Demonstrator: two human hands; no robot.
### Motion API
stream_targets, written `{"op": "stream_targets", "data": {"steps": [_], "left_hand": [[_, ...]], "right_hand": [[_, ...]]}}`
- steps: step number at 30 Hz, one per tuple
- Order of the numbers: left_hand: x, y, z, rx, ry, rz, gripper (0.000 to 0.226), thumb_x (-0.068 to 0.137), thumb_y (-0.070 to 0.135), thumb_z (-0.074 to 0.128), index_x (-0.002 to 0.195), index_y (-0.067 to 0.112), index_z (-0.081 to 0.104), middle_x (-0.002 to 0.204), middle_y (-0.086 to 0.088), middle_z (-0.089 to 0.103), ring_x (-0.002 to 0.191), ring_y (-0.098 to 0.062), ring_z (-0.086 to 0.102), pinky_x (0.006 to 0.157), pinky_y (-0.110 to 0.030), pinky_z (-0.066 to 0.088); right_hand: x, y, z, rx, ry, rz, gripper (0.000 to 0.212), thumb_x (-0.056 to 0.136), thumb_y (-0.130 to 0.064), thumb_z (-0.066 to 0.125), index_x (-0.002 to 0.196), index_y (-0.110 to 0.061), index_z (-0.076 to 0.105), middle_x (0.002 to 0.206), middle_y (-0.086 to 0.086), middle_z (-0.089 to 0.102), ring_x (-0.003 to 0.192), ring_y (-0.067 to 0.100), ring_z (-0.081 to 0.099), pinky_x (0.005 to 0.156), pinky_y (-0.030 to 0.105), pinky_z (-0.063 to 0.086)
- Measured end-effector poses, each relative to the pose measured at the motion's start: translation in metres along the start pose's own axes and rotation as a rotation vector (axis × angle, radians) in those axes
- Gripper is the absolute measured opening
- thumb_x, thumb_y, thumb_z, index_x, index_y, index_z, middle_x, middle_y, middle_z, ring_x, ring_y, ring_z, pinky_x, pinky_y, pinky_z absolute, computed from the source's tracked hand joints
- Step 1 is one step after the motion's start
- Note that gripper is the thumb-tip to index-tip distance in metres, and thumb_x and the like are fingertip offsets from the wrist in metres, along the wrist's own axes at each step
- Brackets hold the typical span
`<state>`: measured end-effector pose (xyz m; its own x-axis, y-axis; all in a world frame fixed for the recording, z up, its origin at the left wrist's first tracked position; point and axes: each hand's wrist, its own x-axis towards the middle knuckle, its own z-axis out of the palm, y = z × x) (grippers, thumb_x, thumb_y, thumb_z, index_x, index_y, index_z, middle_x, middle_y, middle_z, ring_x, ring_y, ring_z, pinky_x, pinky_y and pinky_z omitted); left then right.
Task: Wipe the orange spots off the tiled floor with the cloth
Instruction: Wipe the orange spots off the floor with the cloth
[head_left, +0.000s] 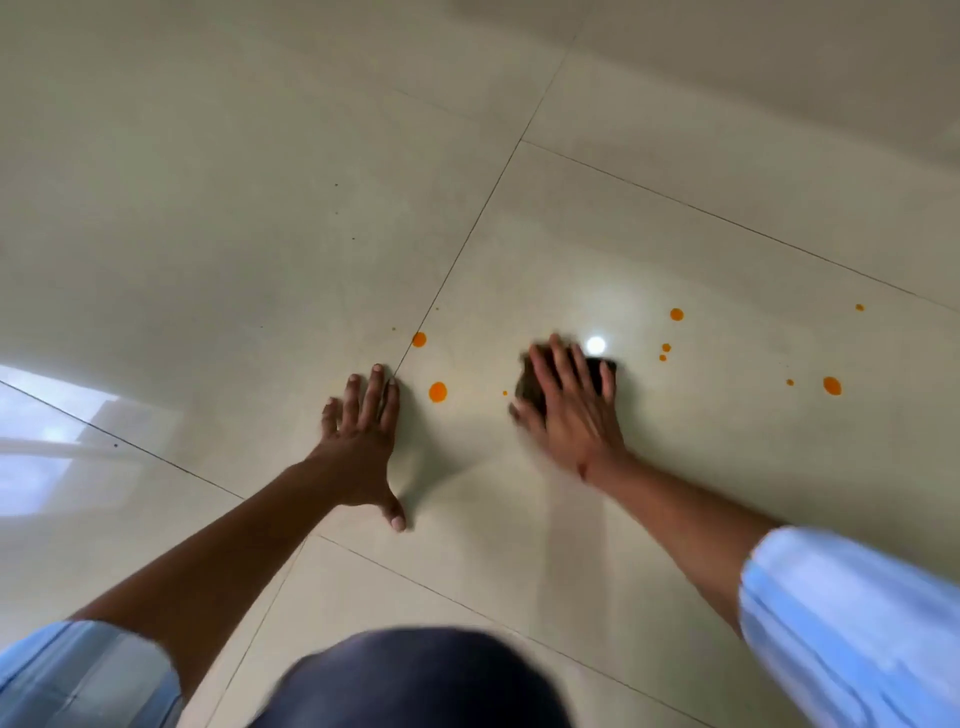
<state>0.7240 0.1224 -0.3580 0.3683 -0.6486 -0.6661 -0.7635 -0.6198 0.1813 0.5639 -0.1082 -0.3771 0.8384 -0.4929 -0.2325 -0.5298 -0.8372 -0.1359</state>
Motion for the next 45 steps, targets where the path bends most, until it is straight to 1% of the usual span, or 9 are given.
{"op": "stream_targets", "data": {"steps": [3, 9, 14, 20, 26, 32, 37, 42, 45], "left_hand": [[0.001, -0.004, 0.005, -0.028, 0.037, -0.001, 0.174, 0.023, 0.083, 0.072, 0.125, 0.017, -0.052, 0.137, -0.005, -0.057, 0.126, -0.032, -0.048, 0.108, -0.049, -0.016], [-0.005, -0.001, 0.000, -0.019, 0.050, 0.007, 0.171, 0.025, 0.083, 0.071, 0.127, 0.017, -0.048, 0.144, -0.008, -0.049, 0.134, -0.033, -0.040, 0.112, -0.051, -0.013], [-0.004, -0.006, 0.004, -0.049, 0.122, -0.010, 0.171, 0.022, 0.086, 0.069, 0.132, 0.022, -0.046, 0.147, -0.003, -0.046, 0.137, -0.027, -0.037, 0.114, -0.045, -0.013], [-0.023, -0.002, 0.013, -0.140, 0.206, -0.160, 0.168, 0.029, 0.076, 0.078, 0.144, 0.017, -0.030, 0.153, -0.005, -0.035, 0.140, -0.025, -0.031, 0.114, -0.046, -0.011], [-0.013, -0.009, 0.024, -0.164, 0.218, -0.149, 0.168, 0.027, 0.077, 0.078, 0.140, 0.021, -0.034, 0.153, 0.000, -0.036, 0.137, -0.022, -0.035, 0.110, -0.044, -0.015], [-0.019, -0.003, 0.015, -0.172, 0.204, -0.166, 0.167, 0.032, 0.069, 0.083, 0.147, 0.013, -0.023, 0.155, -0.006, -0.031, 0.141, -0.029, -0.030, 0.112, -0.047, -0.012], [-0.015, -0.007, 0.022, -0.183, 0.217, -0.166, 0.168, 0.030, 0.070, 0.083, 0.146, 0.016, -0.026, 0.155, -0.003, -0.032, 0.139, -0.024, -0.033, 0.109, -0.044, -0.016], [-0.024, 0.001, 0.010, -0.178, 0.181, -0.177, 0.163, 0.038, 0.063, 0.086, 0.147, 0.011, -0.023, 0.155, -0.007, -0.030, 0.141, -0.030, -0.029, 0.115, -0.049, -0.010], [-0.022, 0.007, 0.003, -0.140, 0.147, -0.201, 0.164, 0.039, 0.061, 0.087, 0.147, 0.008, -0.024, 0.155, -0.010, -0.030, 0.141, -0.033, -0.027, 0.114, -0.053, -0.007]], "right_hand": [[0.051, -0.008, -0.008, 0.001, 0.052, 0.052, 0.071, 0.094, -0.058, 0.036, 0.155, -0.026, 0.018, 0.164, 0.004, 0.011, 0.150, 0.026, 0.009, 0.117, 0.055, 0.004], [-0.043, -0.001, 0.021, -0.041, 0.000, -0.359, 0.075, 0.089, -0.061, 0.037, 0.154, -0.028, 0.021, 0.162, 0.002, 0.020, 0.148, 0.027, 0.021, 0.116, 0.055, 0.011], [0.072, -0.051, -0.004, -0.041, 0.063, -0.096, 0.070, 0.092, -0.057, 0.038, 0.153, -0.027, 0.023, 0.163, 0.002, 0.019, 0.149, 0.024, 0.017, 0.118, 0.054, 0.009], [-0.023, -0.046, 0.022, -0.027, 0.022, -0.470, 0.075, 0.088, -0.060, 0.040, 0.153, -0.026, 0.025, 0.161, 0.004, 0.023, 0.147, 0.026, 0.023, 0.115, 0.057, 0.016], [0.113, -0.124, -0.005, 0.001, 0.064, -0.164, 0.066, 0.095, -0.054, 0.033, 0.153, -0.026, 0.023, 0.163, 0.003, 0.017, 0.149, 0.026, 0.014, 0.118, 0.055, 0.007], [-0.003, -0.082, 0.020, -0.097, -0.060, -0.656, 0.072, 0.087, -0.054, 0.037, 0.153, -0.027, 0.026, 0.161, 0.002, 0.024, 0.149, 0.023, 0.019, 0.117, 0.054, 0.015], [0.091, -0.123, -0.001, -0.073, 0.037, -0.313, 0.066, 0.095, -0.053, 0.036, 0.154, -0.025, 0.024, 0.162, 0.002, 0.019, 0.149, 0.024, 0.015, 0.118, 0.053, 0.008], [-0.022, -0.074, 0.024, -0.116, -0.035, -0.632, 0.074, 0.086, -0.054, 0.040, 0.153, -0.026, 0.027, 0.161, 0.002, 0.025, 0.148, 0.024, 0.021, 0.116, 0.054, 0.016], [0.034, -0.082, 0.008, -0.135, -0.018, -0.536, 0.070, 0.088, -0.053, 0.036, 0.152, -0.027, 0.028, 0.160, 0.002, 0.027, 0.149, 0.024, 0.020, 0.116, 0.053, 0.012]]}}
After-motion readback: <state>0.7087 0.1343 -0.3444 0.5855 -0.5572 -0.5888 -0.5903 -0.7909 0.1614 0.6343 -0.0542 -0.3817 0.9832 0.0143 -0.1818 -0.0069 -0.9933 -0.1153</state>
